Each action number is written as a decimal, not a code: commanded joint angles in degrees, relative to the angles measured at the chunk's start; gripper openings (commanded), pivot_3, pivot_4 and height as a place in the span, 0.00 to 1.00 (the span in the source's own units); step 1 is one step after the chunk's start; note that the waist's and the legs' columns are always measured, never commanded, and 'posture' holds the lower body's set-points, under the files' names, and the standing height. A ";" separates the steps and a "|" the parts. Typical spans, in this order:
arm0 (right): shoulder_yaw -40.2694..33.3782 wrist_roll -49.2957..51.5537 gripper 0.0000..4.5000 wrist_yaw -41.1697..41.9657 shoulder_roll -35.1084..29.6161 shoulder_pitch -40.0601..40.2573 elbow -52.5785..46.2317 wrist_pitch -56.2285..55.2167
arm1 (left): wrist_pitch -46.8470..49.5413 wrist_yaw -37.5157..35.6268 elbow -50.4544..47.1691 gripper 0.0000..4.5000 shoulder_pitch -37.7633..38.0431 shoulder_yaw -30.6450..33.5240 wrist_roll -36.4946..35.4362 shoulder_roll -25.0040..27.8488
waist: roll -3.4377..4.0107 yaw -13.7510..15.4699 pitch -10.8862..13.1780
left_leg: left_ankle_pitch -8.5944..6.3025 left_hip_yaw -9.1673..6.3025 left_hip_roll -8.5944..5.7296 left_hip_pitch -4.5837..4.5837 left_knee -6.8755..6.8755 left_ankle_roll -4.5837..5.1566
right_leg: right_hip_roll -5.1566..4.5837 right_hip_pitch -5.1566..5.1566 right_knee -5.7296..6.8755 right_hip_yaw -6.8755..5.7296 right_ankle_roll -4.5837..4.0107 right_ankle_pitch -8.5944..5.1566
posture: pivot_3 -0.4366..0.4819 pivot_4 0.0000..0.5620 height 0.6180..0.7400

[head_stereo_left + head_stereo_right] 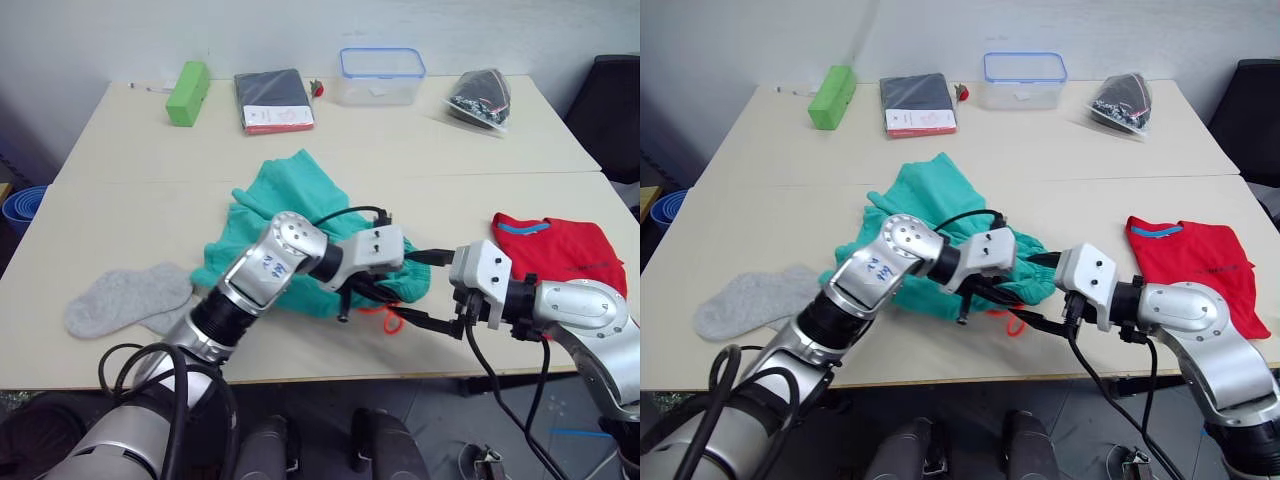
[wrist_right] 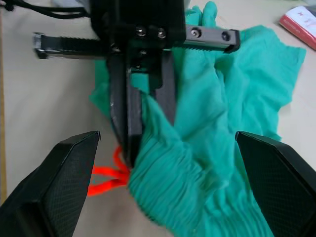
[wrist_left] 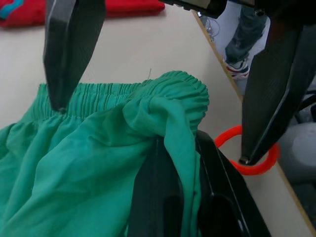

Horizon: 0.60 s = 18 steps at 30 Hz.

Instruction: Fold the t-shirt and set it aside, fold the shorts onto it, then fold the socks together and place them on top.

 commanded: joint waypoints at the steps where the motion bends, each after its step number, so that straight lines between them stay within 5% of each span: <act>1: -3.61 -0.52 1.00 1.37 -1.81 2.18 -2.01 -2.64 | 6.12 1.87 -4.20 0.21 0.03 5.40 -4.65 -0.63 | 0.00 -0.04 0.00 | 0.00 -0.01 0.00 0.00 0.00 0.00 | 0.00 0.00 0.01 0.00 0.00 0.00 | 0.48 0.27 1.00; 4: -5.25 0.28 1.00 2.55 -2.72 3.78 -2.80 -2.75 | 10.35 0.99 -8.38 0.42 0.45 10.78 -10.00 1.42 | 0.00 -0.16 0.00 | 0.03 -0.03 0.04 0.01 0.00 -0.04 | 0.00 -0.01 0.04 0.01 -0.01 -0.01 | 0.48 0.27 1.00; 12: -5.92 -0.63 1.00 4.41 -3.73 5.64 -2.97 -4.14 | 7.33 -8.96 -13.91 0.99 6.16 19.95 -17.99 21.49 | 0.02 -0.11 -0.01 | 0.08 -0.20 0.04 0.07 0.00 -0.15 | -0.03 0.08 0.10 0.03 -0.11 -0.06 | 0.48 0.27 1.00; 15: -3.97 -3.34 1.00 5.13 -4.09 6.87 -2.67 -6.53 | -8.40 -14.61 -13.83 1.00 14.58 16.67 -11.04 32.76 | 0.02 -0.29 -0.01 | 0.06 -0.21 0.04 0.07 -0.02 -0.20 | -0.03 0.07 0.08 0.03 -0.15 -0.08 | 0.48 0.27 1.00; 18: -2.48 -7.19 1.00 5.73 -4.71 8.41 -1.68 -10.13 | -18.91 -15.62 -13.85 1.00 20.85 14.04 -5.66 38.42 | 0.02 -0.03 0.00 | 0.02 -0.19 0.06 0.09 -0.09 -0.28 | -0.04 0.04 0.06 0.02 -0.23 -0.13 | 0.48 0.27 1.00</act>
